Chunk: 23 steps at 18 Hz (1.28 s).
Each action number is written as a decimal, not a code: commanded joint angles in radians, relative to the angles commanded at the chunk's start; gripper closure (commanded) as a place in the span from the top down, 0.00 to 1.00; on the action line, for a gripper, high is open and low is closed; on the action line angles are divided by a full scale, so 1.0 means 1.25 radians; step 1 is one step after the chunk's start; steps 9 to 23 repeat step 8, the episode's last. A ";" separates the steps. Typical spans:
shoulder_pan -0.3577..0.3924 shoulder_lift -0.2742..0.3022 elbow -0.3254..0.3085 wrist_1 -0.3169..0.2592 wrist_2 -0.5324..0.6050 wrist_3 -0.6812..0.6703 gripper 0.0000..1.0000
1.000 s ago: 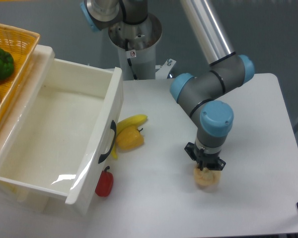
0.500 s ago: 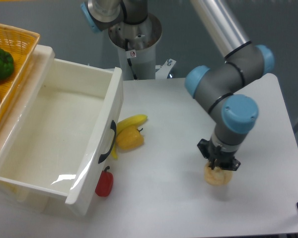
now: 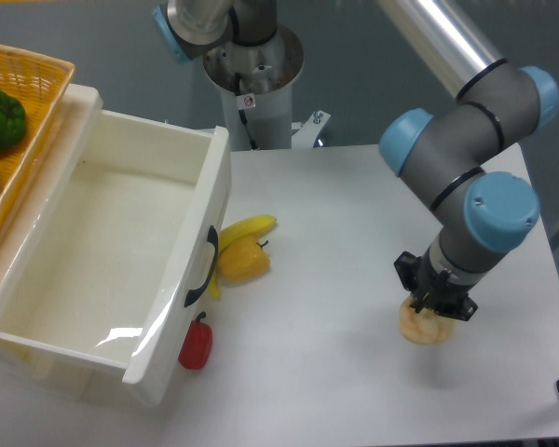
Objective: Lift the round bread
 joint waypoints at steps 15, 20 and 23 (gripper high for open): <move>0.012 -0.002 0.036 -0.050 0.022 0.030 0.00; 0.012 -0.002 0.036 -0.050 0.022 0.030 0.00; 0.012 -0.002 0.036 -0.050 0.022 0.030 0.00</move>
